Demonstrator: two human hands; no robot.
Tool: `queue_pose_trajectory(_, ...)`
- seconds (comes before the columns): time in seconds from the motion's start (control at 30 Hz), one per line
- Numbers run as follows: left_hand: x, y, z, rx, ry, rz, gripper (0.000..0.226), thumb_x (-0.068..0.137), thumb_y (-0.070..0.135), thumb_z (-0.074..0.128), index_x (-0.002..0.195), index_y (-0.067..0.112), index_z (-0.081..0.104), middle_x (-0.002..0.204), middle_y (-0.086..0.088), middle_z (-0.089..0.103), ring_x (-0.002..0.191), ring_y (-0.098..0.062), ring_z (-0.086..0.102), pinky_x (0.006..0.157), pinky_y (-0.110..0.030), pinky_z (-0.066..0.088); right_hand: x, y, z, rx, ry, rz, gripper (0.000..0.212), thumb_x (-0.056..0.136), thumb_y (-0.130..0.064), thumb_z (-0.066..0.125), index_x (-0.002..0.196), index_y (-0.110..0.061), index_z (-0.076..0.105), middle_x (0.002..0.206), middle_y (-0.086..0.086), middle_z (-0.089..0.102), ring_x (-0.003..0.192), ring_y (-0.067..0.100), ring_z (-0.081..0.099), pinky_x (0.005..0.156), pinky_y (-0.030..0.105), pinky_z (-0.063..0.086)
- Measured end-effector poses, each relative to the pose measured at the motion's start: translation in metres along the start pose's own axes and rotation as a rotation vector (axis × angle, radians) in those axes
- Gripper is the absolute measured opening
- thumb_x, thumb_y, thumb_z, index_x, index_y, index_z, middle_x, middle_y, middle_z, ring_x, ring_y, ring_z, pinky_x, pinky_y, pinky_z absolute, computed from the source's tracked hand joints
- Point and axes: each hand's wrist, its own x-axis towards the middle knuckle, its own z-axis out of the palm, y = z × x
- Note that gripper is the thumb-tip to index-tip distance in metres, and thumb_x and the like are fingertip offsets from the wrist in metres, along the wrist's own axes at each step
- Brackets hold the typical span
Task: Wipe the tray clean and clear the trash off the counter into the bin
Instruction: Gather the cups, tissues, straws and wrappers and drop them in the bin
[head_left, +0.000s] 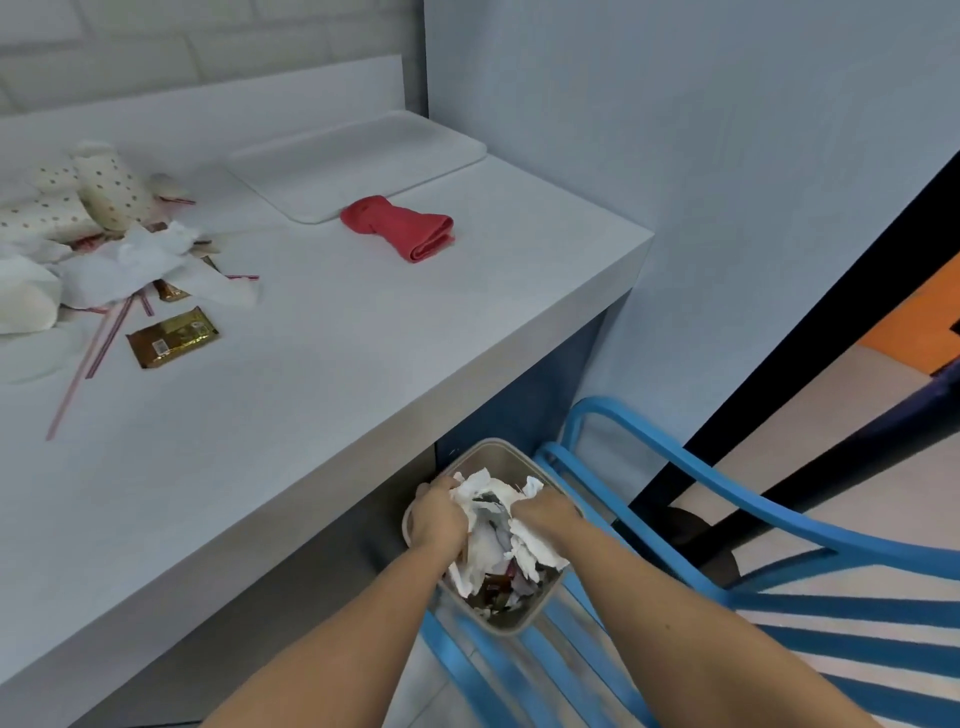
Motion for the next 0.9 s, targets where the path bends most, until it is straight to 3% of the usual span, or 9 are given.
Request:
queue_pose_trajectory(0.1, -0.004, -0.003, -0.002, 0.104, -0.056, 0.041, 0.039, 0.088, 0.002, 0.046, 0.124, 0.013, 0.056, 0.131, -0.012, 0.038, 0.107, -0.031, 0.055, 0.099, -0.03, 0.044, 0.007, -0.001, 0.008, 0.079, -0.113, 0.018, 0.039, 0.088, -0.031, 0.055, 0.116, -0.004, 0.056, 0.118, 0.012, 0.062, 0.098, 0.024, 0.06, 0.078, 0.029, 0.051)
queue_pose_trajectory(0.2, -0.009, -0.002, -0.007, 0.142, -0.07, 0.078, 0.04, 0.086, 0.003, 0.047, 0.123, 0.012, 0.056, 0.129, -0.013, 0.038, 0.104, -0.031, 0.057, 0.098, -0.032, 0.045, 0.005, -0.005, 0.01, 0.045, -0.183, -0.005, 0.039, 0.093, -0.034, 0.053, 0.121, -0.007, 0.056, 0.125, 0.011, 0.059, 0.097, 0.021, 0.055, 0.085, 0.029, 0.045)
queue_pose_trajectory(0.23, -0.011, 0.0, -0.009, 0.152, -0.061, 0.086, 0.041, 0.085, 0.002, 0.047, 0.124, 0.011, 0.055, 0.129, -0.013, 0.038, 0.104, -0.031, 0.056, 0.097, -0.033, 0.046, 0.004, -0.008, 0.009, 0.001, -0.164, -0.014, 0.035, 0.094, -0.031, 0.052, 0.118, -0.006, 0.057, 0.12, 0.011, 0.06, 0.097, 0.022, 0.055, 0.084, 0.029, 0.044)
queue_pose_trajectory(0.3, -0.014, 0.005, -0.012, 0.16, -0.039, 0.101, 0.042, 0.085, -0.001, 0.045, 0.124, 0.01, 0.053, 0.13, -0.012, 0.037, 0.104, -0.031, 0.057, 0.094, -0.036, 0.049, 0.004, -0.011, 0.006, -0.079, -0.128, -0.027, 0.019, 0.093, -0.024, 0.051, 0.09, -0.008, 0.059, 0.093, 0.008, 0.06, 0.081, 0.02, 0.057, 0.072, 0.028, 0.045)
queue_pose_trajectory(0.37, -0.019, 0.011, -0.017, 0.164, -0.021, 0.13, 0.041, 0.085, -0.001, 0.046, 0.123, 0.012, 0.053, 0.13, -0.01, 0.037, 0.103, -0.03, 0.057, 0.091, -0.038, 0.05, 0.003, -0.016, 0.002, -0.103, -0.138, -0.034, 0.022, 0.092, -0.02, 0.051, 0.072, -0.01, 0.05, 0.074, 0.005, 0.052, 0.062, 0.015, 0.049, 0.056, 0.024, 0.04)
queue_pose_trajectory(0.47, -0.027, 0.02, -0.024, 0.158, 0.007, 0.23, 0.035, 0.087, 0.001, 0.048, 0.12, 0.013, 0.054, 0.126, -0.007, 0.04, 0.098, -0.027, 0.057, 0.089, -0.038, 0.05, -0.003, -0.025, -0.006, -0.102, -0.186, -0.04, 0.013, 0.093, -0.021, 0.047, 0.09, -0.009, 0.052, 0.077, 0.005, 0.056, 0.06, 0.015, 0.051, 0.056, 0.025, 0.042)
queue_pose_trajectory(0.63, -0.046, 0.039, -0.047, 0.056, 0.153, 0.461, 0.026, 0.09, 0.002, 0.045, 0.11, 0.008, 0.061, 0.111, -0.007, 0.06, 0.093, -0.012, 0.054, 0.082, -0.015, 0.041, -0.029, -0.057, -0.021, -0.256, -0.172, -0.171, 0.027, 0.091, -0.006, 0.041, 0.066, -0.008, 0.049, 0.06, 0.007, 0.05, 0.031, 0.011, 0.043, 0.035, 0.014, 0.031)
queue_pose_trajectory(0.77, -0.07, 0.053, -0.081, -0.168, 0.323, 0.548, 0.02, 0.092, 0.006, 0.047, 0.103, 0.008, 0.064, 0.089, 0.004, 0.061, 0.075, -0.002, 0.053, 0.066, -0.004, 0.039, -0.071, -0.098, -0.026, -0.509, -0.245, -0.324, 0.031, 0.09, -0.006, 0.044, 0.061, -0.013, 0.051, 0.055, 0.002, 0.044, 0.044, 0.013, 0.034, 0.046, 0.022, 0.031)
queue_pose_trajectory(0.9, -0.088, 0.055, -0.128, -0.322, 0.471, 0.597, 0.018, 0.093, 0.005, 0.046, 0.099, 0.009, 0.062, 0.075, 0.012, 0.056, 0.064, -0.002, 0.052, 0.061, -0.006, 0.039, -0.115, -0.14, -0.023, -0.586, -0.344, -0.394, 0.024, 0.091, -0.02, 0.052, 0.069, -0.015, 0.059, 0.049, -0.002, 0.037, 0.041, 0.011, 0.026, 0.044, 0.02, 0.025)
